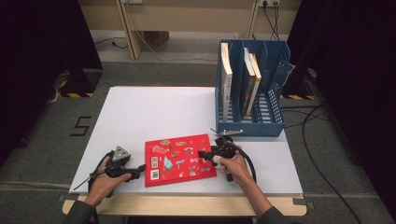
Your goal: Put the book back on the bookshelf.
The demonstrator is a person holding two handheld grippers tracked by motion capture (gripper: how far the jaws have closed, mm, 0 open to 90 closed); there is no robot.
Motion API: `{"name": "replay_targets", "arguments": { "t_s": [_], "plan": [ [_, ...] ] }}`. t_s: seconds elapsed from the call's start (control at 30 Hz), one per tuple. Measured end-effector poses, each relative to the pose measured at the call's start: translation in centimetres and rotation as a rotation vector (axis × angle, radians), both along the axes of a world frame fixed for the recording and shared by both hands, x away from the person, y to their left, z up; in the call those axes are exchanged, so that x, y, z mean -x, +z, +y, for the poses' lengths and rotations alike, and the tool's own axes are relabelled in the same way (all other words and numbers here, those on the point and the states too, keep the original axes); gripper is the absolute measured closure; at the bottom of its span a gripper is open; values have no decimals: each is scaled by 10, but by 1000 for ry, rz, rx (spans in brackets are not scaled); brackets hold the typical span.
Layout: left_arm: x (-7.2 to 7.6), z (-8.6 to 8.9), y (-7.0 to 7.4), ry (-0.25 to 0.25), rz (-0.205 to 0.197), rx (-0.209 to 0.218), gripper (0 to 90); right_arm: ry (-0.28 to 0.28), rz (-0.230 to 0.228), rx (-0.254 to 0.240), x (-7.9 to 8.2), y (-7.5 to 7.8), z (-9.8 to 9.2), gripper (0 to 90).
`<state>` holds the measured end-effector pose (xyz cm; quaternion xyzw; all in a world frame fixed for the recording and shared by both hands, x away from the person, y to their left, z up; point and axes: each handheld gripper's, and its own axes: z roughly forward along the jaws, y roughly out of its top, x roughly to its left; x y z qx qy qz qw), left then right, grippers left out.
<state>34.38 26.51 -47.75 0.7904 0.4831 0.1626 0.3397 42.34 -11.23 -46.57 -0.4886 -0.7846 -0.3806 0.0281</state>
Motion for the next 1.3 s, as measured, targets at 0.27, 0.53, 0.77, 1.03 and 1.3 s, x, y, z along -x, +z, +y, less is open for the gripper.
{"name": "replay_targets", "arguments": {
  "t_s": [0.27,0.53,0.77,1.03,1.3],
  "plan": [
    [1,-2,1,11,6,-3,237,-90,50,-62,0,0,-4,380],
    [2,-5,3,4,3,-7,294,-102,1,-112,-2,19,-5,392],
    [8,-18,7,-13,-38,-39,609,-49,-91,-174,-7,69,2,418],
    [3,-10,3,29,-26,0,477,17,-135,-158,-13,103,19,433],
    [2,-9,2,44,-27,2,422,55,-174,-183,-15,125,35,438]
  ]
}}
